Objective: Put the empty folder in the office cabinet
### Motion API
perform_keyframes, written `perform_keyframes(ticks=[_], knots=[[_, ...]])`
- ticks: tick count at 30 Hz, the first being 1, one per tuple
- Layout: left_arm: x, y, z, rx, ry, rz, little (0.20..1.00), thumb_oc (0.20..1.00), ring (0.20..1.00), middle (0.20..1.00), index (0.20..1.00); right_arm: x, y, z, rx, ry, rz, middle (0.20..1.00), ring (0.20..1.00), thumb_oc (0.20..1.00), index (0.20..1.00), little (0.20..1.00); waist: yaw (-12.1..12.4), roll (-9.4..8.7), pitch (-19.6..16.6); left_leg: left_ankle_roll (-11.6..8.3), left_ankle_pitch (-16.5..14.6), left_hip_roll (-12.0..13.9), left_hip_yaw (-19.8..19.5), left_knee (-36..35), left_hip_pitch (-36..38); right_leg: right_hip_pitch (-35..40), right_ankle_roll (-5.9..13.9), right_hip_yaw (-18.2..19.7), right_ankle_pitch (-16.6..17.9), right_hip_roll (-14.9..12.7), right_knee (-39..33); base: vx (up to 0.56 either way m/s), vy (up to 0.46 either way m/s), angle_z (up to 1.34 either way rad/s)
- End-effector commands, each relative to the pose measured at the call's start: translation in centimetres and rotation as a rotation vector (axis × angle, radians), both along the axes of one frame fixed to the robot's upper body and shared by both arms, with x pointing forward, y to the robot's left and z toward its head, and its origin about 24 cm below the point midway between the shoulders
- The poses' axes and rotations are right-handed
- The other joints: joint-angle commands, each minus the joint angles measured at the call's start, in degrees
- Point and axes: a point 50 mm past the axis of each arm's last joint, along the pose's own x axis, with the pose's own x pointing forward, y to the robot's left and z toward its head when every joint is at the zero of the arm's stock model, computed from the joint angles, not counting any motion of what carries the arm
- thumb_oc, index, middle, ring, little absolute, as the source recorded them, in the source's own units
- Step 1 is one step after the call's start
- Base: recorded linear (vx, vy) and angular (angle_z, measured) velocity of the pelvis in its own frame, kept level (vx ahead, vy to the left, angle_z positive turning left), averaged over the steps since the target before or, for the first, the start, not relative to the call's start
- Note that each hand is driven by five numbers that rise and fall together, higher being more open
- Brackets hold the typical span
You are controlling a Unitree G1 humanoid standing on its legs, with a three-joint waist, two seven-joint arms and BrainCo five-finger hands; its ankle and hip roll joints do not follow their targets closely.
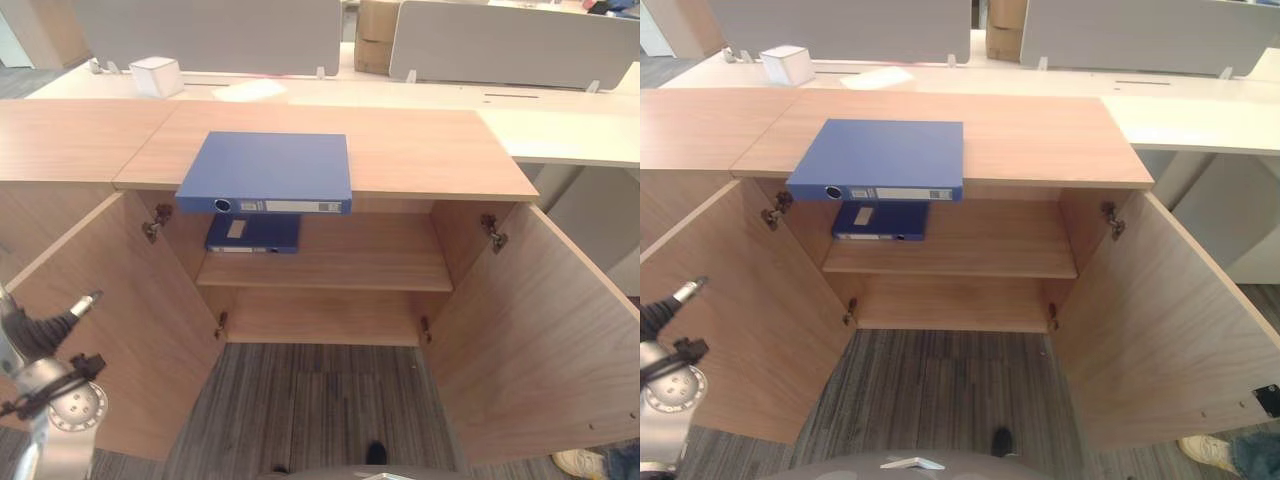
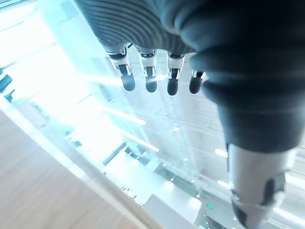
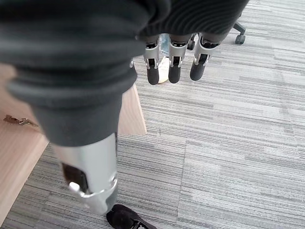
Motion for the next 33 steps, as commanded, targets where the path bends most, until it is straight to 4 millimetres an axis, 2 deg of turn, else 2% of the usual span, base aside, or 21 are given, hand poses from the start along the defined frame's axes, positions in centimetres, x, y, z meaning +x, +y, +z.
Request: perform_keyframes(ticks=[1, 3, 5, 9, 11, 15, 18, 20, 21, 25, 33], knots=[[2.2, -1.1, 5.2, 0.327, -0.068, -0.113, 1.000, 1.000, 1.000, 1.000, 1.000, 3.0, -0.7, 0.5, -0.039, -0.042, 0.088, 1.000, 1.000, 1.000, 1.000, 1.000, -1.3, -0.58, -0.1, -1.57, -4.5, -1.0, -1.2, 0.1, -1.6, 5.1, 5.30, 0.1, -7.6, -3.3, 0.2, 0.00, 0.000, 0.00], [2.6, -1.5, 5.7, 0.366, -0.064, -0.141, 1.000, 1.000, 1.000, 1.000, 1.000, 3.1, -0.7, 0.5, -0.037, -0.042, 0.097, 1.000, 1.000, 1.000, 1.000, 1.000, -1.3, -0.47, -0.2, -1.56, -4.6, -1.0, -1.1, 0.1, -1.5, 5.1, 5.32, 0.2, -7.5, -3.3, 0.2, 0.00, 0.000, 0.00], [3.4, -2.8, 6.4, 0.440, -0.046, -0.229, 1.000, 1.000, 1.000, 1.000, 1.000, 3.3, -0.6, 0.5, -0.029, -0.045, 0.117, 1.000, 1.000, 1.000, 1.000, 1.000, -1.9, -0.18, -0.5, -1.63, -4.7, -1.1, -0.7, 0.1, -1.5, 5.1, 5.36, 0.3, -7.4, -3.3, 0.2, 0.00, 0.000, 0.00], [4.3, -3.9, 6.5, 0.474, -0.023, -0.305, 1.000, 1.000, 1.000, 1.000, 1.000, 3.3, -0.5, 0.5, -0.023, -0.043, 0.126, 1.000, 1.000, 1.000, 1.000, 1.000, -2.3, 0.05, -0.8, -1.67, -4.8, -1.0, -0.4, 0.1, -1.4, 5.0, 5.45, 0.4, -7.3, -3.3, 0.2, 0.00, 0.000, 0.00], [5.1, -5.2, 6.1, 0.504, 0.020, -0.388, 1.000, 1.000, 1.000, 1.000, 1.000, 3.1, -0.6, 0.4, -0.024, -0.032, 0.136, 1.000, 1.000, 1.000, 1.000, 1.000, -3.3, 0.23, -1.1, -1.67, -4.9, -0.9, -0.1, 0.1, -1.3, 5.0, 5.49, 0.8, -7.4, -3.3, 0.2, 0.01, 0.000, -0.02], [5.9, -6.2, 5.1, 0.524, 0.079, -0.455, 1.000, 1.000, 1.000, 1.000, 1.000, 2.7, -0.8, 0.4, -0.030, -0.023, 0.129, 1.000, 1.000, 1.000, 1.000, 1.000, -4.0, 0.32, -1.3, -1.70, -5.0, -0.8, 0.4, 0.1, -1.2, 4.9, 5.53, 1.2, -7.3, -3.3, 0.2, 0.01, 0.001, -0.09], [6.5, -6.5, 4.0, 0.527, 0.138, -0.479, 1.000, 1.000, 1.000, 1.000, 1.000, 2.4, -1.0, 0.5, -0.035, -0.020, 0.126, 1.000, 1.000, 1.000, 1.000, 1.000, -4.6, 0.25, -1.5, -1.68, -5.1, -0.8, 0.8, 0.1, -1.1, 4.7, 5.57, 1.5, -7.3, -3.2, 0.2, 0.01, -0.006, -0.04], [6.6, -6.5, 4.0, 0.527, 0.138, -0.481, 1.000, 1.000, 1.000, 1.000, 1.000, 2.4, -1.0, 0.5, -0.035, -0.020, 0.124, 1.000, 1.000, 1.000, 1.000, 1.000, -4.6, 0.26, -1.5, -1.68, -5.1, -0.8, 0.8, 0.1, -1.1, 4.7, 5.57, 1.6, -7.3, -3.2, 0.2, 0.01, -0.002, -0.03], [7.0, -6.5, 3.0, 0.523, 0.189, -0.481, 1.000, 1.000, 1.000, 1.000, 1.000, 2.2, -1.2, 0.5, -0.043, -0.014, 0.116, 1.000, 1.000, 1.000, 1.000, 1.000, -5.1, 0.21, -1.7, -1.68, -5.3, -0.7, 1.3, 0.1, -1.0, 4.6, 5.65, 1.9, -7.2, -3.1, 0.2, 0.01, -0.004, -0.05], [7.2, -6.2, 2.0, 0.510, 0.226, -0.459, 1.000, 1.000, 1.000, 1.000, 1.000, 1.6, -1.4, 0.5, -0.052, -0.001, 0.103, 1.000, 1.000, 1.000, 1.000, 1.000, -5.5, 0.09, -2.0, -1.64, -5.4, -0.7, 1.7, 0.1, -0.9, 4.7, 5.65, 2.4, -7.3, -3.0, 0.2, 0.02, 0.000, -0.09], [7.7, -6.2, 2.0, 0.465, 0.195, -0.418, 1.000, 1.000, 1.000, 1.000, 1.000, 0.8, -1.5, 0.5, -0.058, 0.027, 0.091, 1.000, 1.000, 1.000, 1.000, 1.000, -5.9, -0.33, -2.3, -1.66, -5.6, -0.7, 2.0, 0.1, -0.6, 4.6, 5.59, 2.8, -7.4, -2.8, 0.2, 0.01, 0.001, -0.05]])
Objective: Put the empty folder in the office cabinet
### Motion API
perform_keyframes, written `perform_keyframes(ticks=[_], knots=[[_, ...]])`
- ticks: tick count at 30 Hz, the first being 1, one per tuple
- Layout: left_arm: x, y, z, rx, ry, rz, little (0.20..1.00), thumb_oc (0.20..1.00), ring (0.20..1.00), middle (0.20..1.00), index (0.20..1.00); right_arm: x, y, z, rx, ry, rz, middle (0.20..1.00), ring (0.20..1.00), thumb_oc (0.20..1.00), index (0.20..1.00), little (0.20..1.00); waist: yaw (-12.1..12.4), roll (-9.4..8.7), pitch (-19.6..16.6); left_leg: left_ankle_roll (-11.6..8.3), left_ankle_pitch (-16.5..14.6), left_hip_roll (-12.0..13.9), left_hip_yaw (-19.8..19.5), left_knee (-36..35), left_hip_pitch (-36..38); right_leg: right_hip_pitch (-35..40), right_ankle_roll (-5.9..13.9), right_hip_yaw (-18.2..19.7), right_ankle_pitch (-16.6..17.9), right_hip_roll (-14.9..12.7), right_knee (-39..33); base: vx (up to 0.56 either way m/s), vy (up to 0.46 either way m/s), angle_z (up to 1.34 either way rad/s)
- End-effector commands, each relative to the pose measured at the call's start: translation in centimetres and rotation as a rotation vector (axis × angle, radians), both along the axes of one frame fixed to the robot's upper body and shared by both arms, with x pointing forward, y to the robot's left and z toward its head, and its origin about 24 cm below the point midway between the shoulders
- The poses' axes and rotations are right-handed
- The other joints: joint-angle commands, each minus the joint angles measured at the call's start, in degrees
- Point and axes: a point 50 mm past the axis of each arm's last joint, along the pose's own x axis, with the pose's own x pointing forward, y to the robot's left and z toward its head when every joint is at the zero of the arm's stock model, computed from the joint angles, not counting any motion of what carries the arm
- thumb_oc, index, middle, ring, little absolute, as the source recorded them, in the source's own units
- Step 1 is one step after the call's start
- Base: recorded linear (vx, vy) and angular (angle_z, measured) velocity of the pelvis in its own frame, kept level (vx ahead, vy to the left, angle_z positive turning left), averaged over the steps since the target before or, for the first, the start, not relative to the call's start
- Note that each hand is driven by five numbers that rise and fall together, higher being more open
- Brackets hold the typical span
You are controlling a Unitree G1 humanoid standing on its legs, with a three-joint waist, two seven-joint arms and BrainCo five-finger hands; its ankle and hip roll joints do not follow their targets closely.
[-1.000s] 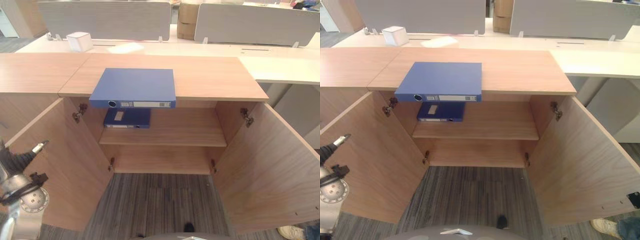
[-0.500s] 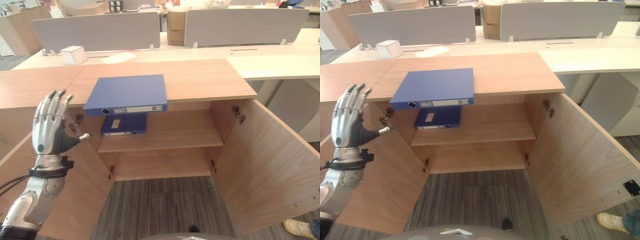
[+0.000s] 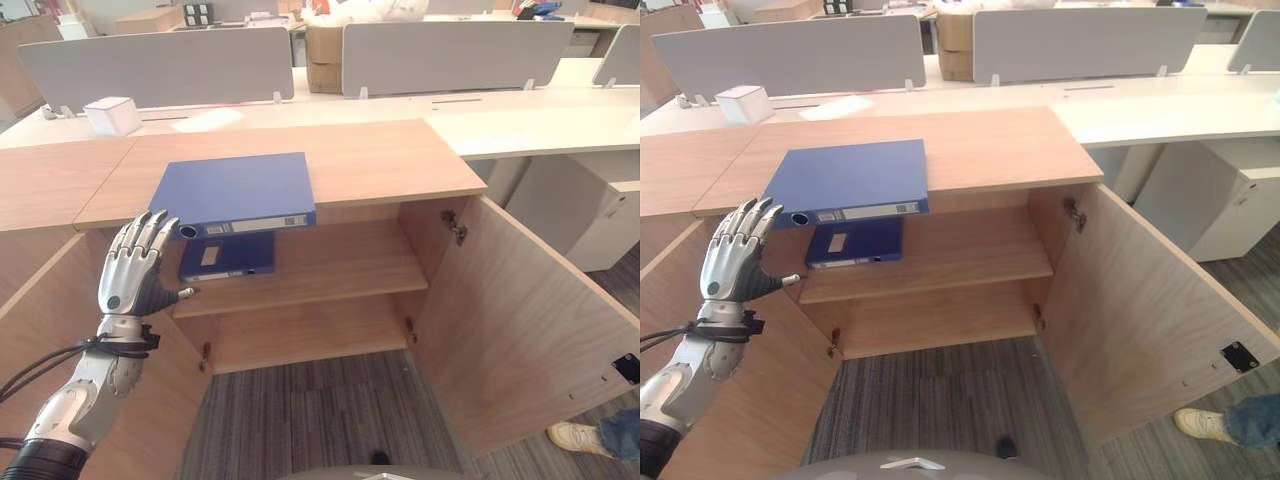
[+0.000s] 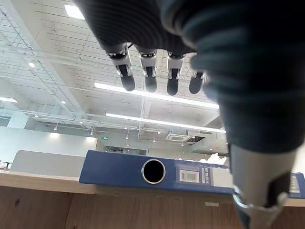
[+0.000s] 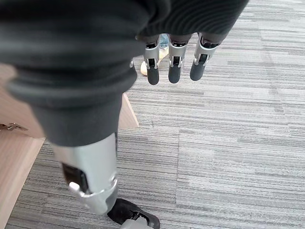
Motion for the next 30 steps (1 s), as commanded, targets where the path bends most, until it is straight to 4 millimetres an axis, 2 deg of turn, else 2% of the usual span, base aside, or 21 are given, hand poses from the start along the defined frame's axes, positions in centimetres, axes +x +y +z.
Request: perform_keyframes(ticks=[1, 19, 30], knots=[[2.3, 0.2, 3.6, 0.025, -0.173, 0.016, 1.000, 1.000, 1.000, 1.000, 1.000, 1.7, -1.3, 0.5, -0.060, -0.008, 0.050, 1.000, 1.000, 1.000, 1.000, 1.000, -1.1, -1.35, 1.0, -1.51, -5.5, -0.7, -1.0, 0.1, -1.2, 5.5, 5.43, 0.0, -7.6, -3.5, 0.2, 0.00, 0.000, 0.00], [4.5, 0.4, 4.1, 0.014, -0.198, 0.062, 1.000, 1.000, 1.000, 1.000, 1.000, 0.6, -2.1, 0.6, -0.086, 0.020, 0.013, 1.000, 1.000, 1.000, 1.000, 1.000, -2.7, -1.83, 0.5, -1.88, -5.7, -0.4, -0.1, 0.1, -1.1, 5.3, 5.57, 0.7, -7.5, -3.3, 0.2, 0.00, 0.000, -0.01], [5.6, 0.1, 3.1, 0.024, -0.133, 0.066, 1.000, 1.000, 1.000, 1.000, 1.000, -0.1, -2.4, 0.7, -0.094, 0.040, 0.000, 1.000, 1.000, 1.000, 1.000, 1.000, -3.8, -1.83, 0.4, -1.90, -5.8, -0.4, 0.8, 0.1, -1.1, 4.9, 5.81, 1.3, -7.3, -3.4, 0.2, 0.01, 0.005, -0.04]])
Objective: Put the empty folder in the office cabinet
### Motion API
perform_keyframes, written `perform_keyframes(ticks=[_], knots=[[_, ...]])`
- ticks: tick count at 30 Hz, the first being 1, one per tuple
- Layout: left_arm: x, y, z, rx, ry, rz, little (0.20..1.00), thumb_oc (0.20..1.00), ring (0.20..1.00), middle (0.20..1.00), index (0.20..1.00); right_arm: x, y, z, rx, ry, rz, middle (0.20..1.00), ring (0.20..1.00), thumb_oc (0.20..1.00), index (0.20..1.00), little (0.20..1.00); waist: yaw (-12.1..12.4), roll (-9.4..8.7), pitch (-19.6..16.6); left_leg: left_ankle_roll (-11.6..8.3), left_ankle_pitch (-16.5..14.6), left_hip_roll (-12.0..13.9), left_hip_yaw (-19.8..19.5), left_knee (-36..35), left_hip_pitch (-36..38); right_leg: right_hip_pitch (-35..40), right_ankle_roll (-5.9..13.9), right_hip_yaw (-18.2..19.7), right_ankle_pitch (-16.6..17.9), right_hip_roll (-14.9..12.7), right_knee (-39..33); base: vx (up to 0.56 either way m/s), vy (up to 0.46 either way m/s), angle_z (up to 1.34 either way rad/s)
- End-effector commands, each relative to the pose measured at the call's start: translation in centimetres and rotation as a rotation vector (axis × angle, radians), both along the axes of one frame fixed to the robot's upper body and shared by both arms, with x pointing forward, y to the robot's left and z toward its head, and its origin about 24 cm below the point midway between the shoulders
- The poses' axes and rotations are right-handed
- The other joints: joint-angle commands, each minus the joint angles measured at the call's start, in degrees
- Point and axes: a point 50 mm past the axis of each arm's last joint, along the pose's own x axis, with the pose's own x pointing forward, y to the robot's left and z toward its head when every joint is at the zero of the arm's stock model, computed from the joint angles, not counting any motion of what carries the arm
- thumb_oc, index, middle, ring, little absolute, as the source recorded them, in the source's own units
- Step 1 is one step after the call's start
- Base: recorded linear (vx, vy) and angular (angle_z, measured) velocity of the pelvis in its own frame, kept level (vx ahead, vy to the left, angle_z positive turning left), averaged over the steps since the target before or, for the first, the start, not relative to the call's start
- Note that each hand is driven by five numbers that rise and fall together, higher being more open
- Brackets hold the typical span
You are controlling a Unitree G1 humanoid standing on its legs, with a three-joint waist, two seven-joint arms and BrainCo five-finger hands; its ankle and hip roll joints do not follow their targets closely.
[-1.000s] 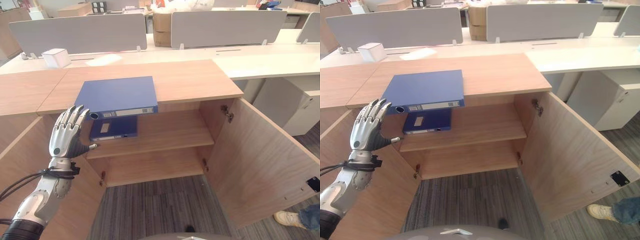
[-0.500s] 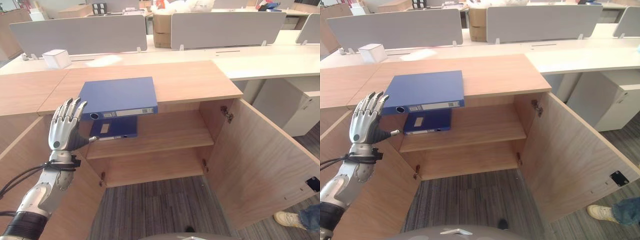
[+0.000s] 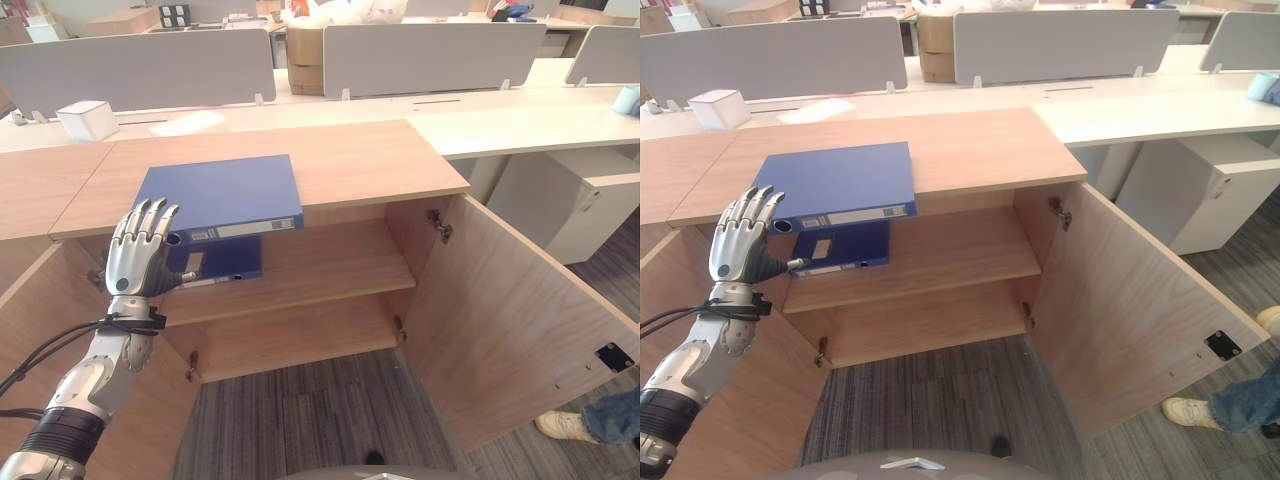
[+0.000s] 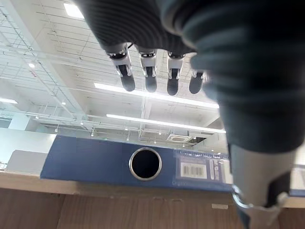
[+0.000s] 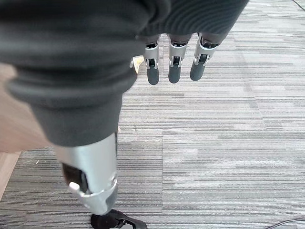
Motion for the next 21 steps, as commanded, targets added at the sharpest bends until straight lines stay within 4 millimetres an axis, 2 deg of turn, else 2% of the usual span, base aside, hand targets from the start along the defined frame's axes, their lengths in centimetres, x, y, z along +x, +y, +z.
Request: perform_keyframes(ticks=[1, 10, 21], knots=[[2.6, 0.1, 3.5, 0.009, -0.148, 0.009, 1.000, 1.000, 1.000, 1.000, 1.000, 1.8, -2.0, 0.6, -0.077, -0.010, 0.049, 1.000, 1.000, 1.000, 1.000, 1.000, -1.7, -1.20, 0.9, -1.89, -5.5, -0.4, -0.8, 0.1, -1.5, 5.3, 5.73, -0.1, -7.4, -3.7, 0.2, 0.00, 0.000, 0.00], [3.1, -0.6, 2.9, 0.009, -0.114, -0.013, 1.000, 1.000, 1.000, 1.000, 1.000, 1.7, -2.1, 0.7, -0.085, -0.010, 0.039, 1.000, 1.000, 1.000, 1.000, 1.000, -2.0, -1.30, 0.8, -1.89, -5.6, -0.3, -0.3, 0.1, -1.4, 5.2, 5.76, 0.3, -7.4, -3.6, 0.2, 0.00, 0.000, 0.00], [3.7, -0.9, 3.0, 0.046, -0.104, -0.028, 1.000, 1.000, 1.000, 1.000, 1.000, 1.5, -2.4, 0.8, -0.095, 0.005, 0.040, 1.000, 1.000, 1.000, 1.000, 1.000, -2.5, -1.16, 0.7, -1.98, -5.6, -0.2, 0.0, 0.1, -1.3, 5.2, 5.84, 0.5, -7.5, -3.6, 0.2, 0.00, 0.001, -0.01]])
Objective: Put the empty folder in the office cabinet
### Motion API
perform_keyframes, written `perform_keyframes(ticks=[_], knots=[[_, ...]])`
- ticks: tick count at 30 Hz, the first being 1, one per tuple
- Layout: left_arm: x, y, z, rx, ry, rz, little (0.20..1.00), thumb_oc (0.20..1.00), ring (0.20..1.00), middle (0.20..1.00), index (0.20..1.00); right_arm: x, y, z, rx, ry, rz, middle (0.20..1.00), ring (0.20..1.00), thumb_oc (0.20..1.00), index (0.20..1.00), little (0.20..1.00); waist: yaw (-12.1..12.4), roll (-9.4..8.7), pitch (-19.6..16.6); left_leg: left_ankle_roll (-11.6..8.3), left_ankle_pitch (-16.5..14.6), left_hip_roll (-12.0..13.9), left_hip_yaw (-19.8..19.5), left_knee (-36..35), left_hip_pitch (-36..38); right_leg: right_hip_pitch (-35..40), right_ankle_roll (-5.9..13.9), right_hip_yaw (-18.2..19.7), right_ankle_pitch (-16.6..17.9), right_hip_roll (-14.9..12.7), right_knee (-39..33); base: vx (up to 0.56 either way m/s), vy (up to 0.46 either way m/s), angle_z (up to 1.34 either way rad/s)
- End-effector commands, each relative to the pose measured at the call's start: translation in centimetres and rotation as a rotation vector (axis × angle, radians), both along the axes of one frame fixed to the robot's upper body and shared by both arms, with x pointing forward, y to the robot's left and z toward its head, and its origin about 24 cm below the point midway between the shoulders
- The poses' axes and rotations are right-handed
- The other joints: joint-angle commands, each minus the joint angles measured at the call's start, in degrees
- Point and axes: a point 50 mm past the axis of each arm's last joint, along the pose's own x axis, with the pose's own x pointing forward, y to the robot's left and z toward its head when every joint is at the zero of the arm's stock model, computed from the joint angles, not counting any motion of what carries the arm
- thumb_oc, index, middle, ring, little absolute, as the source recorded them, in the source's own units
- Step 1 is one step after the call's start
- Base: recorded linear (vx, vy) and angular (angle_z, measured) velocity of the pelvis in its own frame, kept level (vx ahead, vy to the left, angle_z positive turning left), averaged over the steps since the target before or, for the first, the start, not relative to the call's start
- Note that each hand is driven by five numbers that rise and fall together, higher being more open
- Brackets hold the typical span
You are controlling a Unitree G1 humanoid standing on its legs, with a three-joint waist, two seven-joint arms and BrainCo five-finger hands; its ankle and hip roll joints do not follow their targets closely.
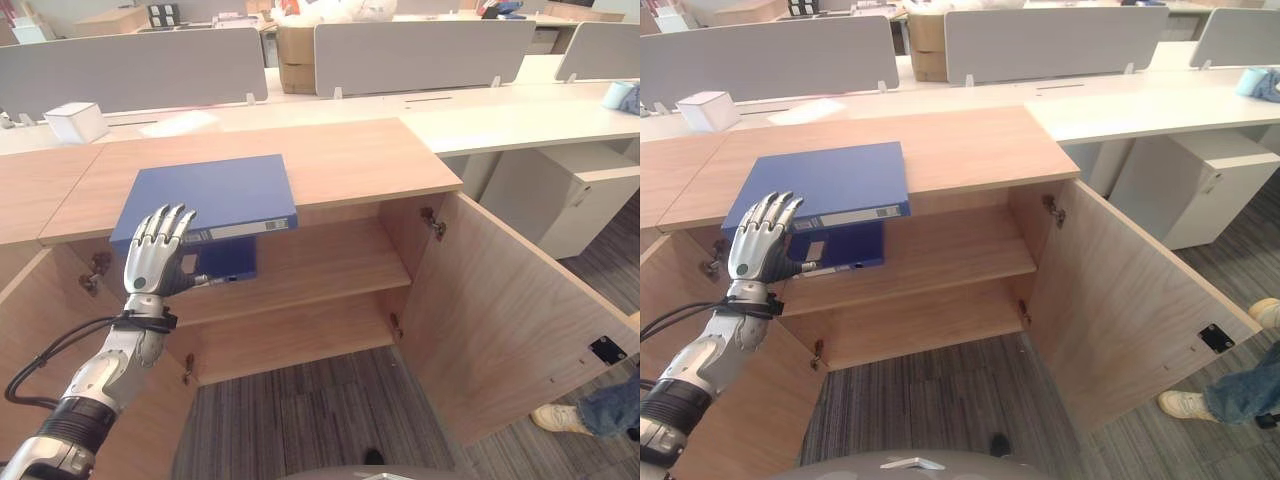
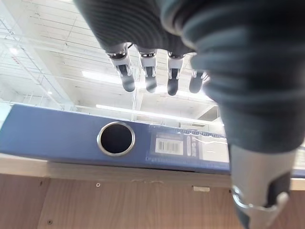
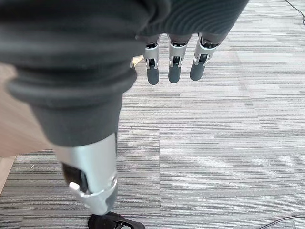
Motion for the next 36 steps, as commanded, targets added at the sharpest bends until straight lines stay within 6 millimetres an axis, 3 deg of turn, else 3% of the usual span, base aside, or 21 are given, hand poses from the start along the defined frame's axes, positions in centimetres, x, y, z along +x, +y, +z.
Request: perform_keyframes(ticks=[1, 26, 36], knots=[[2.7, 0.3, 3.5, 0.041, -0.122, 0.012, 1.000, 1.000, 1.000, 1.000, 1.000, 1.5, -2.4, 0.8, -0.088, 0.004, 0.044, 1.000, 1.000, 1.000, 1.000, 1.000, -1.6, -1.14, 0.7, -2.02, -5.6, -0.2, -0.8, 0.1, -1.2, 5.5, 5.70, 0.2, -7.6, -3.6, 0.2, 0.00, 0.000, 0.00], [3.5, 0.1, 3.4, 0.079, -0.097, 0.002, 1.000, 1.000, 1.000, 1.000, 1.000, 1.0, -2.9, 0.9, -0.101, 0.024, 0.039, 1.000, 1.000, 1.000, 1.000, 1.000, -2.1, -1.15, 0.6, -2.25, -5.5, 0.0, -0.2, 0.1, -1.3, 5.4, 5.68, 0.3, -7.6, -3.4, 0.2, 0.00, 0.000, 0.00], [4.7, -0.4, 4.1, 0.104, -0.101, -0.013, 1.000, 1.000, 1.000, 1.000, 1.000, 0.8, -3.1, 1.0, -0.110, 0.027, 0.028, 1.000, 1.000, 1.000, 1.000, 1.000, -2.8, -1.14, 0.6, -2.31, -5.4, 0.1, 0.3, 0.1, -1.4, 5.2, 5.87, 0.4, -7.5, -3.5, 0.2, 0.00, 0.000, 0.00]])
